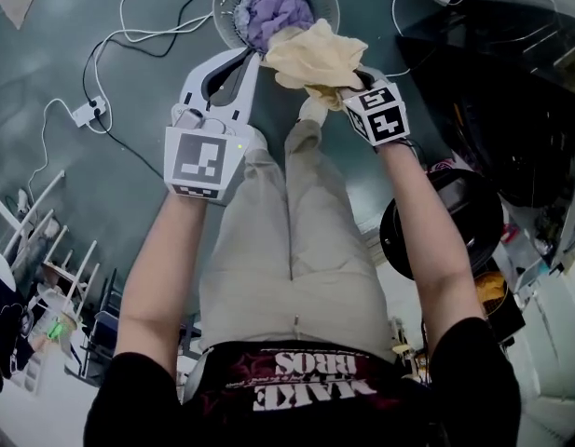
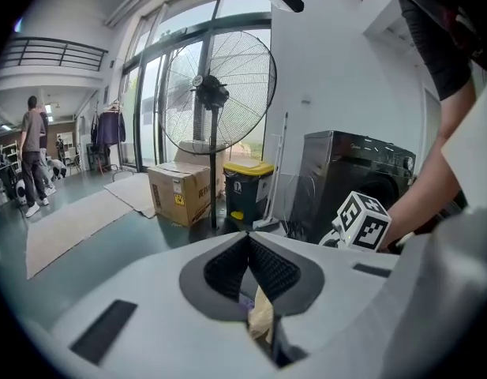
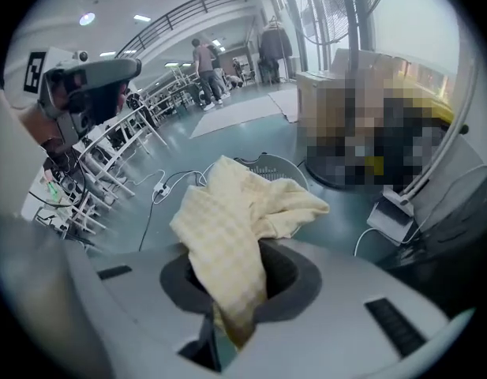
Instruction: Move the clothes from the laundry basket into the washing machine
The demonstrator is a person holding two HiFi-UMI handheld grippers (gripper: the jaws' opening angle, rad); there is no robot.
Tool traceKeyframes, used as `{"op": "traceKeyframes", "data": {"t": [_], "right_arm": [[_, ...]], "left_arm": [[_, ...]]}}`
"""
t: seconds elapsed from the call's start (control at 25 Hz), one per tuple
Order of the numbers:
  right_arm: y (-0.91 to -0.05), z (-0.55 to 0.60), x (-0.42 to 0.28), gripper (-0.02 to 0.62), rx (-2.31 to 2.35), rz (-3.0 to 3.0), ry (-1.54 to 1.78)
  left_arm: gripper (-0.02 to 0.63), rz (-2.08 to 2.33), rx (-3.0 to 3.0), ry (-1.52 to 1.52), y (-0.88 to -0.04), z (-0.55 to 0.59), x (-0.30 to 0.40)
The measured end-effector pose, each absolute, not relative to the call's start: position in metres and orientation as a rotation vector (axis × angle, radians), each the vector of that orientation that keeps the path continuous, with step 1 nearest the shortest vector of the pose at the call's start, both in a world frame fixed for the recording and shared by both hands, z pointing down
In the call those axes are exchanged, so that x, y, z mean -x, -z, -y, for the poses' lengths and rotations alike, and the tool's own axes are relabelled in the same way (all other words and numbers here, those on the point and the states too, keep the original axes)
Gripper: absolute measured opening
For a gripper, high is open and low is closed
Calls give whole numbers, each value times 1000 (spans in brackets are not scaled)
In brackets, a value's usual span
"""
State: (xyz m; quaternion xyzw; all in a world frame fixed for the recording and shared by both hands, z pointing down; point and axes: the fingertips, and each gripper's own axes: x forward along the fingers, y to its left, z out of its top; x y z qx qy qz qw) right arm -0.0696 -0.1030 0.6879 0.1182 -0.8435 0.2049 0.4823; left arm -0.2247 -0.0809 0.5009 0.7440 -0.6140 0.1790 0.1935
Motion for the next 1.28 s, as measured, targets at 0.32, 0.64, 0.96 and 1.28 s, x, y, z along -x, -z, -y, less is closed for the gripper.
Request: {"op": "traceKeyframes", "data": {"t": [0.32,0.64,0.96,1.28], "right_arm": [[-650,95,83,77,-450,2117,-595],[-598,84,89,77,-528,2202,-614],[-536,85,70,77,-671,2276,-648],[-488,80,26,77,-862,2325,-684]], "left_arm": [[5,1673,-2136,-558,-490,58,234],[5,1626,-2193,-581,-477,40,237],[5,1556,-2273,-585,-465,33,227],[5,1426,-2382,-613,-462,40,187]]}}
